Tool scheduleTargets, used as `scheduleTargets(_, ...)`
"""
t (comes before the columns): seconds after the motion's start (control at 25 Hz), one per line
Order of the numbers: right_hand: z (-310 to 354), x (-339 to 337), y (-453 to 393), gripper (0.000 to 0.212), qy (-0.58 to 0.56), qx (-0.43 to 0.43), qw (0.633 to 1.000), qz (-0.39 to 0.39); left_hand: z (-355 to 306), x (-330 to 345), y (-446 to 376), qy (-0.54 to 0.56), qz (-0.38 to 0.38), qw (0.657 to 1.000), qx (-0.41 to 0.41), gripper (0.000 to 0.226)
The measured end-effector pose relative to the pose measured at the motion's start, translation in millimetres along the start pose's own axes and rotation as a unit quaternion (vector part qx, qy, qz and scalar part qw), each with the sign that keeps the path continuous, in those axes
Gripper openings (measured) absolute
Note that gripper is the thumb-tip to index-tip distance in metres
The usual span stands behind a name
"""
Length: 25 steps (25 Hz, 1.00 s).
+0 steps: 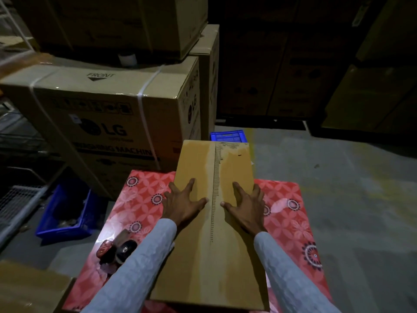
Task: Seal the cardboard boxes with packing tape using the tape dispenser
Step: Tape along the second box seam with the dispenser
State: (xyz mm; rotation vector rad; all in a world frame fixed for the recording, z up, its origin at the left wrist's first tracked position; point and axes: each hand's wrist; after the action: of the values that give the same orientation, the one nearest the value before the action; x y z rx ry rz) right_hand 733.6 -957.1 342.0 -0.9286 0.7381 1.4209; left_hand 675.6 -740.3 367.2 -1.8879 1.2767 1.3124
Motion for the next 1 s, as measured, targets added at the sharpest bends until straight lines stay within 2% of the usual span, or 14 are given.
scheduleTargets(0.44,24,3,12,0.088,0.066,0.038,0.997,-0.011,32,14,-23,-0.017,-0.039,0.995,0.094,0.100)
scheduleTargets(0.68,32,12,31,0.081,0.079,0.061,0.995,-0.025,46,10,-27,-0.028,-0.014,0.992,0.121,0.098)
scheduleTargets(1.0,36,10,37,0.080,0.062,0.060,0.996,-0.034,44,-2,-20,-0.027,-0.018,0.992,0.123,0.095)
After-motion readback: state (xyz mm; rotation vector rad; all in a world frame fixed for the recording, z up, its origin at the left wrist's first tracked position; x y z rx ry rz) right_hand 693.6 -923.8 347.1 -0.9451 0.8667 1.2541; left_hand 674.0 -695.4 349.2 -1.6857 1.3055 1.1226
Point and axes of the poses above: each hand's wrist, its own y-axis away from the middle knuckle, its own x-axis out of the palm, z = x × y, and after that the axes turned 7 degrees about -z, right-handed
